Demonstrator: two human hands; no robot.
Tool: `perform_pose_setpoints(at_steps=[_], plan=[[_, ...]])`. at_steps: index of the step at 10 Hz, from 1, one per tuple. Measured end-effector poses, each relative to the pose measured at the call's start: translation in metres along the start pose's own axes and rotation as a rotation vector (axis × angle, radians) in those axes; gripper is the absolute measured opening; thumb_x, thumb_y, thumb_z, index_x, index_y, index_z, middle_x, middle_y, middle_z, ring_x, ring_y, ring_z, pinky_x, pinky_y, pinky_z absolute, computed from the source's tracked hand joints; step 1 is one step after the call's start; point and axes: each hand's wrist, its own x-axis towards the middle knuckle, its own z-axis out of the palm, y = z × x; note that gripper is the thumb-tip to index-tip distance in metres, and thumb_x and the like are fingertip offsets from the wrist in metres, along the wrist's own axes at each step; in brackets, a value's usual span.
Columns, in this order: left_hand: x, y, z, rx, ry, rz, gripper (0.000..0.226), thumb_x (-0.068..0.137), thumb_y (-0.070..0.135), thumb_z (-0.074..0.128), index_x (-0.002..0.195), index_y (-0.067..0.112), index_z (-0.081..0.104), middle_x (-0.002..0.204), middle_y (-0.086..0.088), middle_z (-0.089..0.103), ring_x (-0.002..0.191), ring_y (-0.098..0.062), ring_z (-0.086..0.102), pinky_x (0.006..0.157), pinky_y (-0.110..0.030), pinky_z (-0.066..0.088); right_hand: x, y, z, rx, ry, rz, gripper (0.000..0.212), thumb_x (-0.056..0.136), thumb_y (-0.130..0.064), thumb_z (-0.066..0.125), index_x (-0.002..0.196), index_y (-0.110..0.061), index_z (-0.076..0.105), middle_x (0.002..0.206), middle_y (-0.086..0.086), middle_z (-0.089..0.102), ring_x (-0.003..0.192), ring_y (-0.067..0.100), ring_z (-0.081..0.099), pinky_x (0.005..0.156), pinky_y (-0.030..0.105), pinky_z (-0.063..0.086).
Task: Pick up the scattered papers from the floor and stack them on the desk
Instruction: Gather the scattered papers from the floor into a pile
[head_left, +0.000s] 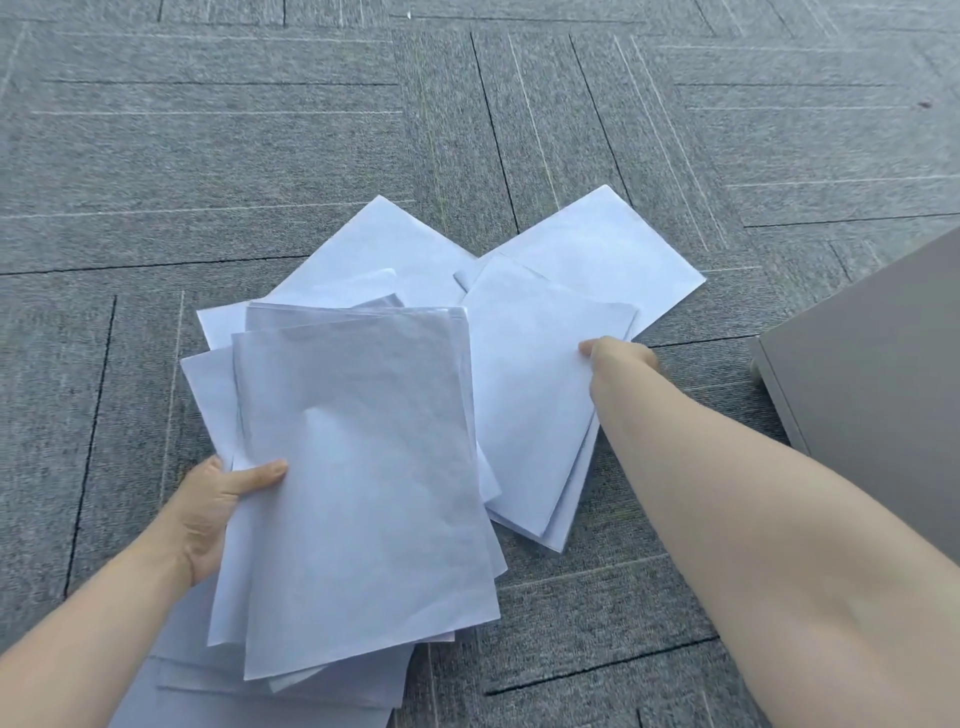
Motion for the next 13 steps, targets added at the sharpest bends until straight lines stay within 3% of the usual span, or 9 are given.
perform_pose_setpoints(at_steps=[1,2,3,4,5,6,7,10,13], plan=[[-0.001,-0.001,0.001,0.032,0.008,0.0,0.047,0.069,0.006,0.064,0.116,0.002,0.063,0.09,-0.014,0.075,0.073,-0.028,0.073,0.066,-0.047,0.059,0.036,0.006,0.006,-0.68,0.076,-0.116,0.073,0.09,-0.03,0.056,0.153,-0.027,0.02,0.154,-0.02,0.029,0.131,0.003,0.048,0.08,0.008,0.05],[0.0,-0.002,0.002,0.037,0.024,0.001,0.048,0.067,0.006,0.065,0.115,0.003,0.063,0.097,-0.015,0.073,0.075,-0.029,0.072,0.069,-0.048,0.059,0.073,0.007,0.012,-1.477,0.204,-0.415,0.063,0.087,-0.025,0.062,0.146,-0.024,0.042,0.152,-0.007,0.041,0.135,0.007,0.047,0.111,0.027,0.039],[0.001,-0.004,0.003,0.045,0.042,-0.014,0.051,0.066,0.007,0.068,0.116,0.001,0.063,0.102,-0.019,0.071,0.079,-0.032,0.072,0.077,-0.053,0.056,0.104,0.005,0.015,-1.419,0.242,-0.14,0.051,0.09,-0.034,0.057,0.14,-0.029,0.05,0.145,-0.012,0.051,0.137,0.008,0.042,0.117,0.032,0.03],[0.001,-0.005,0.003,0.057,0.059,-0.012,0.05,0.065,0.008,0.07,0.114,0.0,0.064,0.106,-0.022,0.07,0.081,-0.033,0.071,0.083,-0.054,0.053,0.094,0.002,0.016,-1.502,0.147,-0.106,0.048,0.09,-0.03,0.058,0.136,-0.021,0.051,0.116,-0.01,0.062,0.121,0.01,0.049,0.111,0.023,0.032],[0.001,-0.006,0.002,0.06,0.054,-0.006,0.042,0.066,0.007,0.069,0.108,0.003,0.067,0.1,-0.02,0.072,0.078,-0.031,0.072,0.074,-0.049,0.058,0.03,0.008,0.01,-0.652,0.079,-0.208,0.058,0.095,-0.028,0.05,0.136,0.008,0.034,0.074,-0.013,0.056,0.096,0.008,0.06,0.073,0.006,0.049],[0.0,-0.005,0.003,0.039,0.043,0.004,0.029,0.071,0.003,0.065,0.1,0.005,0.069,0.091,-0.016,0.074,0.074,-0.03,0.073,0.064,-0.045,0.059,0.017,0.0,0.009,0.089,0.319,-0.32,0.034,0.093,-0.022,0.052,0.069,-0.021,0.028,0.066,-0.009,0.035,0.07,0.024,0.045,0.035,0.015,0.038],[-0.001,-0.005,0.0,0.025,0.058,0.001,0.03,0.073,0.003,0.065,0.102,0.005,0.069,0.093,-0.017,0.074,0.076,-0.031,0.072,0.065,-0.046,0.059,0.023,0.011,0.007,0.029,0.403,-0.429,0.014,0.082,-0.007,0.049,0.073,-0.015,0.043,0.071,-0.002,0.049,0.068,0.026,0.045,0.057,0.024,0.037],[-0.002,-0.01,-0.01,0.081,0.181,0.035,0.038,0.072,0.002,0.069,0.111,0.003,0.066,0.104,-0.021,0.07,0.093,-0.039,0.067,0.088,-0.058,0.05,0.009,0.014,-0.032,0.022,0.496,-0.67,0.032,0.089,-0.023,0.055,0.061,-0.014,0.042,0.059,-0.008,0.048,0.063,0.023,0.047,0.06,0.028,0.037],[-0.003,-0.02,-0.035,0.145,0.287,0.085,0.038,0.075,0.0,0.07,0.112,0.004,0.064,0.107,-0.022,0.069,0.095,-0.041,0.066,0.088,-0.062,0.048,-0.025,-0.003,-0.047,0.157,0.344,-0.932,0.012,0.083,-0.02,0.052,0.074,-0.025,0.059,0.068,-0.01,0.062,0.063,0.015,0.055,0.064,0.038,0.05]])
